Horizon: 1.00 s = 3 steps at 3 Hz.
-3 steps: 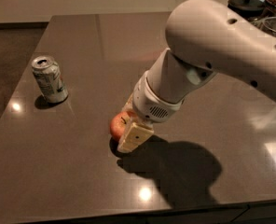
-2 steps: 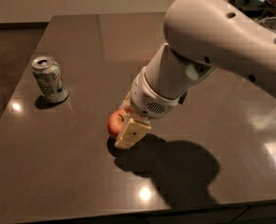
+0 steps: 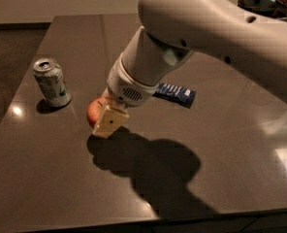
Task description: Move apple near 7up can
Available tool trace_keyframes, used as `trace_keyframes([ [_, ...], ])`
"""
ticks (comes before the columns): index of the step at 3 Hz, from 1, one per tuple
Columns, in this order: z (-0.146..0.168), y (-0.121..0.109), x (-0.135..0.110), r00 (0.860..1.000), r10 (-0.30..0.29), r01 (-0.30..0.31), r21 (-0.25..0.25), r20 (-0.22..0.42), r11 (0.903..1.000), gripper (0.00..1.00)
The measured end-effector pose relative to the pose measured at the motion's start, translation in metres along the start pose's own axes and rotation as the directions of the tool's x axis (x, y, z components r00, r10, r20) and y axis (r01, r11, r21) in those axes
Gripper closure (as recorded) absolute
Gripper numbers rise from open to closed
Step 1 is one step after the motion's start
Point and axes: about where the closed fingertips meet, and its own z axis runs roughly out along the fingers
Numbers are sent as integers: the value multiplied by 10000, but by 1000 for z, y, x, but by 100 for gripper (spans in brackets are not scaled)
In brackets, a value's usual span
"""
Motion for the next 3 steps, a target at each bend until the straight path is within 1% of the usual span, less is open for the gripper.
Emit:
trace_keyframes([
  [1,17,-9,-23,9999,155,-155,-35,6,9999,100],
  [2,36,-18,-39,9993,360,-360,1,-88,9994,100],
  [3,50,-29,-49,9965,833,-831,167,-99,9964,100],
])
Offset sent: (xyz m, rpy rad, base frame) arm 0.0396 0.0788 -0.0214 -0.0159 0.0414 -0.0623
